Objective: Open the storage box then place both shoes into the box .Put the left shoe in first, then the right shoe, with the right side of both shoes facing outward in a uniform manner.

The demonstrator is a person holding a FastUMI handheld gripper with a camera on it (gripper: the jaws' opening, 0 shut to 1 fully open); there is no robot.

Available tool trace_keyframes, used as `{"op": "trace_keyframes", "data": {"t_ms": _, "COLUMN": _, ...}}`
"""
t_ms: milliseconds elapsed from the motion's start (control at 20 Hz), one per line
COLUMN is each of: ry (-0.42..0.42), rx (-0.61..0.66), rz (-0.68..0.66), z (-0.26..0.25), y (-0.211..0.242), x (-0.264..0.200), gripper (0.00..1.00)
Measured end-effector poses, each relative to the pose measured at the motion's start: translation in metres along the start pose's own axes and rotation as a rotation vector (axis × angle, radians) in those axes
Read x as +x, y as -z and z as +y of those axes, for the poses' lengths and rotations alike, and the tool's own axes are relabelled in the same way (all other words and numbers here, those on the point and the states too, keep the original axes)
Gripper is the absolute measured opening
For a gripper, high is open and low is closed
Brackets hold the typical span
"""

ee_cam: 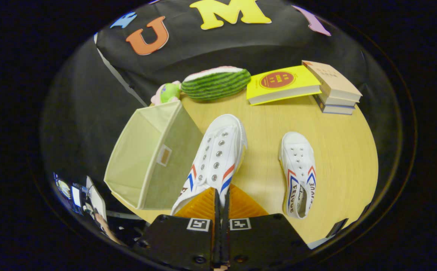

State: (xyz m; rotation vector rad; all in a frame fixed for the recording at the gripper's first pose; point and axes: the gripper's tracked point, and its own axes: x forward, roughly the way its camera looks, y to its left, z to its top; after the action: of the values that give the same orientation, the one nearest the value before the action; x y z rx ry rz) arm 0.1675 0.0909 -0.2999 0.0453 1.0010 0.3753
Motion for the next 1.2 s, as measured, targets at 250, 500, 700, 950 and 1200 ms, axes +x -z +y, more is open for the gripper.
{"op": "trace_keyframes", "data": {"t_ms": 250, "ry": -0.064, "rx": 0.031, "rz": -0.09, "z": 0.052, "y": -0.028, "x": -0.033, "gripper": 0.05}}
{"op": "trace_keyframes", "data": {"t_ms": 500, "ry": -0.16, "rx": 0.091, "rz": -0.138, "z": 0.111, "y": -0.04, "x": -0.024, "gripper": 0.05}}
{"op": "trace_keyframes", "data": {"t_ms": 700, "ry": -0.218, "rx": 0.152, "rz": -0.167, "z": 0.154, "y": -0.044, "x": -0.004, "gripper": 0.05}}
{"op": "trace_keyframes", "data": {"t_ms": 950, "ry": -0.238, "rx": 0.176, "rz": -0.187, "z": 0.195, "y": -0.043, "x": 0.027, "gripper": 0.05}}
{"op": "trace_keyframes", "data": {"t_ms": 1200, "ry": -0.265, "rx": 0.21, "rz": -0.185, "z": 0.231, "y": -0.032, "x": 0.05, "gripper": 0.05}}
